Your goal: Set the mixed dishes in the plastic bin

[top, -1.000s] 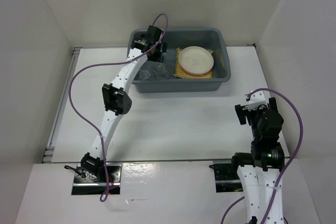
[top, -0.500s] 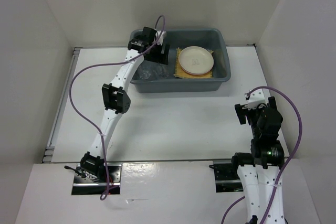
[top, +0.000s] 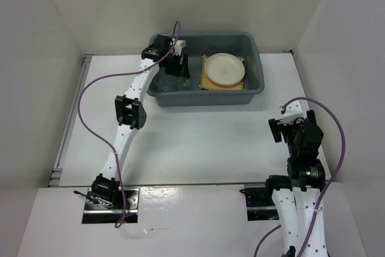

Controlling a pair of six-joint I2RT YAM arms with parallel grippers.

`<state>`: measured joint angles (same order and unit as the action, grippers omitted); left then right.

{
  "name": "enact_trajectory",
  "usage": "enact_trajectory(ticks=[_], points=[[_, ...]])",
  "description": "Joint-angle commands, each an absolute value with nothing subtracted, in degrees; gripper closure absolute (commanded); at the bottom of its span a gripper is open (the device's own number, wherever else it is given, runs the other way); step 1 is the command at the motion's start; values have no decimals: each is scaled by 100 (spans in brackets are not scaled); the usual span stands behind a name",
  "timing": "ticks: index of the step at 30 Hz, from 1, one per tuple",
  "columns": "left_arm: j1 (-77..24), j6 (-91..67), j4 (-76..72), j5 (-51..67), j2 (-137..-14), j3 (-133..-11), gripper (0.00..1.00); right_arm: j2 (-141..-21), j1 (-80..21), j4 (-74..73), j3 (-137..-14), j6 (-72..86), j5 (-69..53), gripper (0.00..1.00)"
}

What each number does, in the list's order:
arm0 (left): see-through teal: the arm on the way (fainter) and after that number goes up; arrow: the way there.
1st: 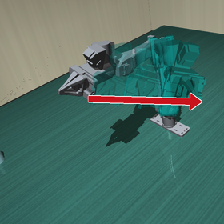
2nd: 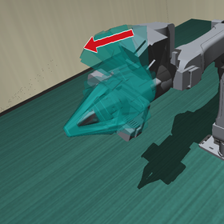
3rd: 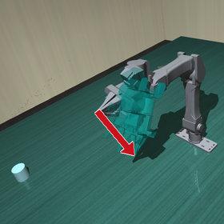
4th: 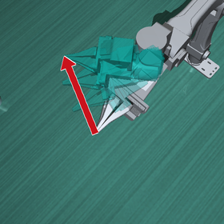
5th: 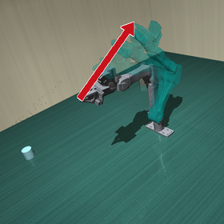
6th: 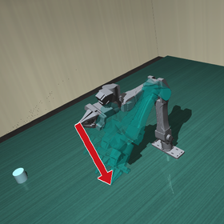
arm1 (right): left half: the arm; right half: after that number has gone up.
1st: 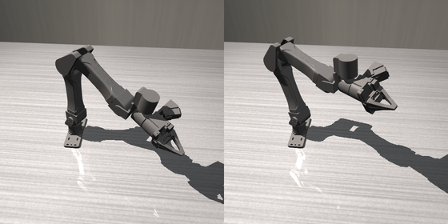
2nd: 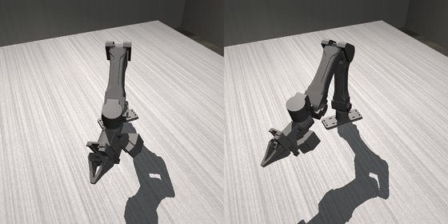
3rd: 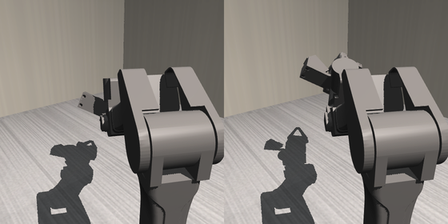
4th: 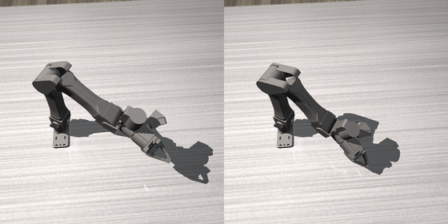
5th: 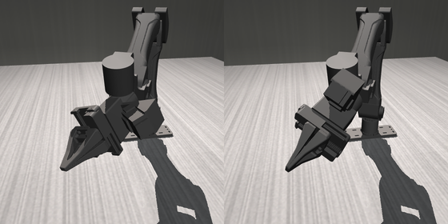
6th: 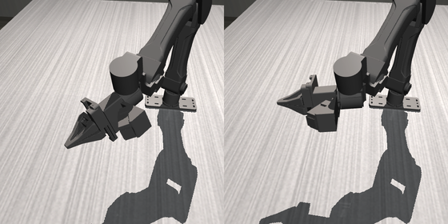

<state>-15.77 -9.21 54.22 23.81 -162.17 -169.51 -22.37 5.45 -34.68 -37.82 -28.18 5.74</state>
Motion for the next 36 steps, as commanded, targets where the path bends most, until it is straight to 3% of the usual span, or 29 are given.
enact_trajectory(ticks=[1,2,3,7,19,36], points=[[-1617,-800,5361,3040,-16277,-17077,26,-2285,492,-3190,-3744,-2760,720,1],[-1617,-800,5361,3102,-16277,-17025,29,-2285,492,-3190,-3744,-2760,721,1],[-1617,-800,5361,3163,-16216,-17024,42,-2285,492,-3190,-3744,-2760,721,1],[-1617,-800,5309,3217,-16154,-16972,65,-2285,492,-3190,-3744,-2760,721,1],[-1678,-861,5309,2920,-15706,-16980,99,-2232,492,-3190,-3744,-2760,721,1],[-2769,-922,5633,-747,-15407,-17429,100,-2180,492,-3190,-3744,-2707,721,1]])
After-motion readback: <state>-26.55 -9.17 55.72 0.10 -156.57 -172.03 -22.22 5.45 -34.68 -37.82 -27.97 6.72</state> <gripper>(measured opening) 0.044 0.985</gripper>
